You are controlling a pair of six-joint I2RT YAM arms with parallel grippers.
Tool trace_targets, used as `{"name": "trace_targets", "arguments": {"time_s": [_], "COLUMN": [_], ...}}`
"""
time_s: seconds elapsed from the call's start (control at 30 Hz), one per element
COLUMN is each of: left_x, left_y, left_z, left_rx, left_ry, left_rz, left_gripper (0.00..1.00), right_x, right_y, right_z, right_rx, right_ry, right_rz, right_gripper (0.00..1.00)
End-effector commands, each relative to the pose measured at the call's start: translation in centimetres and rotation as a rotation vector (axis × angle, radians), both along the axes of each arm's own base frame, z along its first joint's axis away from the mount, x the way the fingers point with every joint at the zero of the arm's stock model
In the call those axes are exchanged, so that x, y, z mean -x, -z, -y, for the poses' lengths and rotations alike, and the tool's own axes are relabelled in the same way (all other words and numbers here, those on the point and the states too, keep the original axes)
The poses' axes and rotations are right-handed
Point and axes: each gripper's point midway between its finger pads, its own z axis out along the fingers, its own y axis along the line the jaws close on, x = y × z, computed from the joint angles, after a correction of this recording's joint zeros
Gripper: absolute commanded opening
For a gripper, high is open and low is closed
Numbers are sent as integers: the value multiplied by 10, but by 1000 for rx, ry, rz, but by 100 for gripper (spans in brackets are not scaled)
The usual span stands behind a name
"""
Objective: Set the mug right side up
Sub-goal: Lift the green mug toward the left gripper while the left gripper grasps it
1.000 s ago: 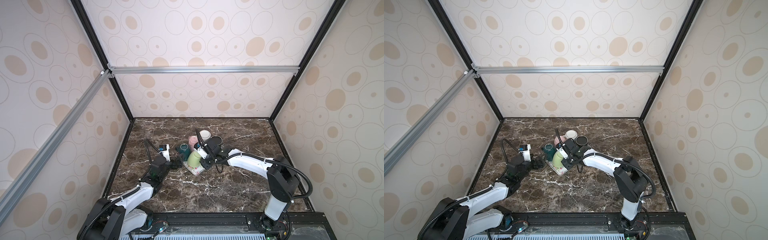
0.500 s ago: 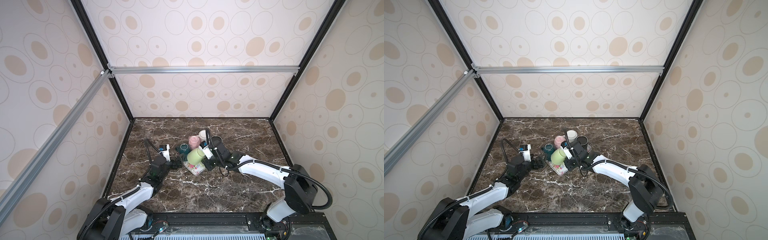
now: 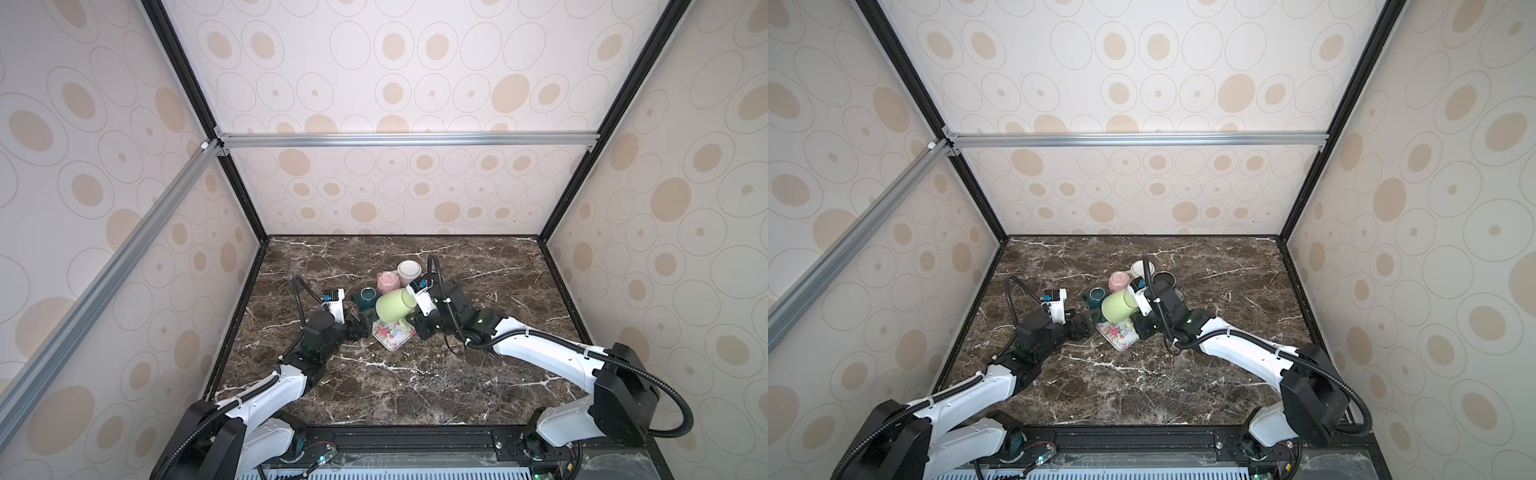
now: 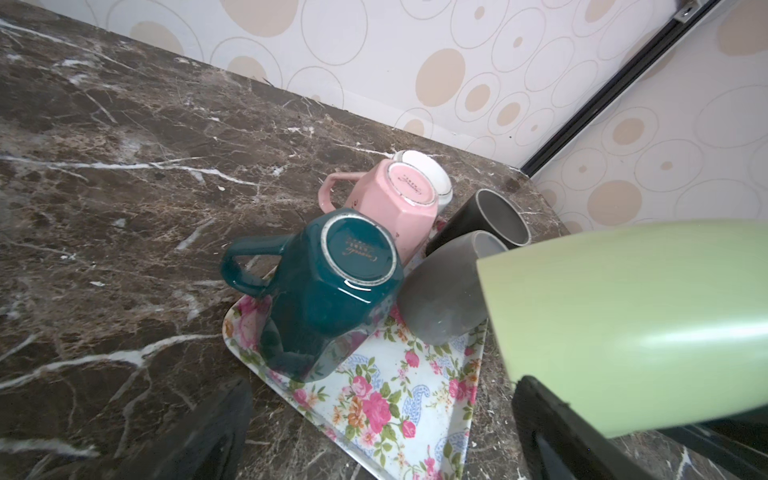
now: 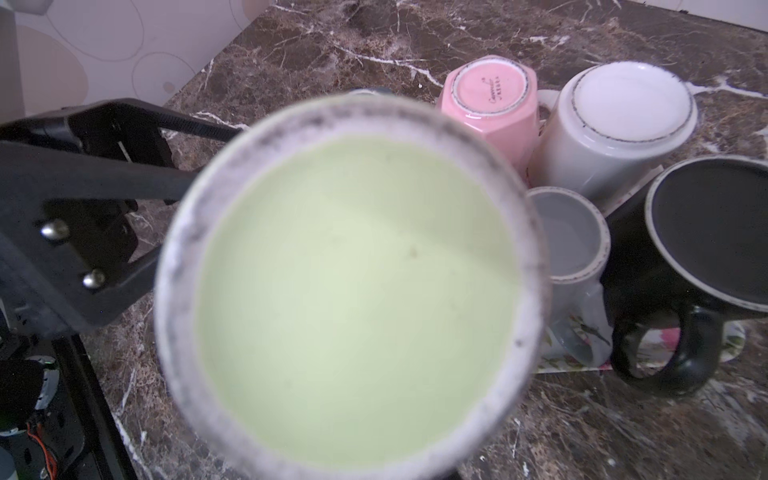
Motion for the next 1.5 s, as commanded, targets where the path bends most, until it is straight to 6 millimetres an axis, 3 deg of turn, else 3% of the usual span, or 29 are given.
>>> {"name": "trace_targets", "arguments": {"time_s": [0.0,0.37,0.77,1.2,1.47], "left_x": [4,36,55,57,56], "left_y": [-35,-60,-84,-95,-103], "left_z": [11,30,82,110,121], "left_rx": [68,203,274,343,342], "left_ry": [36,143,388,500,547], "left_rz": [54,112,183,229,253], "left_gripper": [98,96,89,81,65], "right_x": [-9,-11,-1,19,27], "right_y": [-49,-80,-112,-132,-136], "right_z": [-7,7,12,9,7], "right_rx": [-164,-304,-419,-542,-589], "right_ry": [10,26,-12,-83,-126], "right_rz": [101,121,148,128,127], "right_gripper": [0,0,0,0,0]}}
